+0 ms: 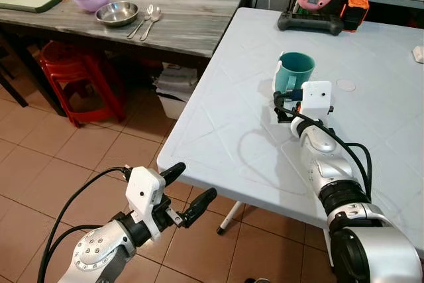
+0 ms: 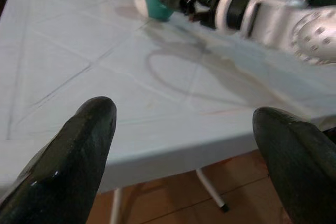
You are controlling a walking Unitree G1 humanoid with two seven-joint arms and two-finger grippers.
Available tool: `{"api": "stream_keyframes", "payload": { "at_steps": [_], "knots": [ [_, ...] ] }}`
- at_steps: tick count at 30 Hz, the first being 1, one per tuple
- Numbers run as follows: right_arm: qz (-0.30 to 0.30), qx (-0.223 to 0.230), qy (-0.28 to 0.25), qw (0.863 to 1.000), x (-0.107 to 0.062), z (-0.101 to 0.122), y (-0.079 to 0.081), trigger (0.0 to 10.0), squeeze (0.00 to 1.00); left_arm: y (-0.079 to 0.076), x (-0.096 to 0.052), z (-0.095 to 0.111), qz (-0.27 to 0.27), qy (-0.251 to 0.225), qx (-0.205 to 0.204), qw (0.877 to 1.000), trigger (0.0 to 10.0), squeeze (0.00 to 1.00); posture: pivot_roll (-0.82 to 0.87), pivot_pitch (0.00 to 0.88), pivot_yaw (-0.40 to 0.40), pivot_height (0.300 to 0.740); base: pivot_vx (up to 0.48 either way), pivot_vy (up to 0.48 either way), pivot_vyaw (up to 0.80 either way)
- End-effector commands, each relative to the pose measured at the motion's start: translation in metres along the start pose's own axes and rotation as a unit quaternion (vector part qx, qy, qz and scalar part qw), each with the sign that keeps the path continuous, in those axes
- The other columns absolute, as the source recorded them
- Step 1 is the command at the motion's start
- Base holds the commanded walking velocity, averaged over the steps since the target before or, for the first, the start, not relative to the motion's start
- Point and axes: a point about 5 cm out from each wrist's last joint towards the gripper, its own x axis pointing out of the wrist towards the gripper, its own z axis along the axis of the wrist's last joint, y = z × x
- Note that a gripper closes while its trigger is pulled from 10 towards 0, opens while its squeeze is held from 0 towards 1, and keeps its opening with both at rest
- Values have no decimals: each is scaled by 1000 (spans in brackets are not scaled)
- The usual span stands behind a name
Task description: Setting the table
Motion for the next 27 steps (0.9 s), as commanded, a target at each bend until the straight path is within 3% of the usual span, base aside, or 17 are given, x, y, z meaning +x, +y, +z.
{"api": "stream_keyframes", "payload": {
  "at_steps": [1, 5, 6, 7, 8, 20, 21, 22, 23, 26, 27],
  "knots": [
    [3, -4, -9, 1000, 3, 5, 2, 10000, 0, -4, 1, 8, -15, -13, 1, 1000, 10000, 0, 121, 163, 23, 740, 0, 0, 0],
    [-6, -10, -19, 1000, 6, 13, -3, 10000, 0, -7, 5, 12, -24, -20, 1, 1000, 10000, 0, 120, 158, 21, 740, 0, 0, 0],
    [-8, -10, -20, 1000, 7, 14, -4, 4745, 0, -6, 6, 11, -22, -20, 2, 1000, 10000, 0, 120, 156, 21, 740, 0, 0, 0],
    [-8, -9, -21, 1000, 7, 15, -5, 4745, 0, -6, 6, 11, -21, -20, 2, 1000, 10000, 0, 120, 155, 20, 740, 0, 0, 0],
    [-8, -9, -22, 1000, 7, 15, -5, 0, 0, -5, 6, 11, -20, -19, 3, 1000, 10000, 0, 120, 152, 20, 740, 0, 0, 0],
    [-2, -16, -27, 1000, 9, 17, -7, 0, 0, -4, 6, 9, -13, -16, 2, 1000, 10000, 0, 122, 144, 13, 740, 0, 0, 0],
    [0, -18, -28, 999, 9, 17, -6, 6353, 0, -3, 6, 9, -12, -16, 2, 1000, 10000, 0, 122, 143, 13, 740, 0, 0, 0],
    [0, -20, -28, 999, 9, 17, -5, 6353, 0, -3, 6, 9, -12, -16, 2, 1000, 10000, 0, 122, 143, 13, 740, 0, 0, 0],
    [0, -22, -29, 999, 9, 18, -5, 10000, 0, -3, 6, 9, -11, -16, 2, 1000, 10000, 0, 120, 142, 13, 740, 0, 0, 0],
    [-1, -20, -31, 999, 10, 18, -5, 10000, 0, -3, 7, 9, -11, -16, 2, 1000, 10000, 0, 121, 139, 12, 740, 0, 0, 0],
    [1, -16, -34, 999, 9, 18, -4, 0, 0, -3, 7, 9, -10, -16, 3, 1000, 10000, 0, 121, 139, 12, 740, 0, 0, 0]
  ]
}}
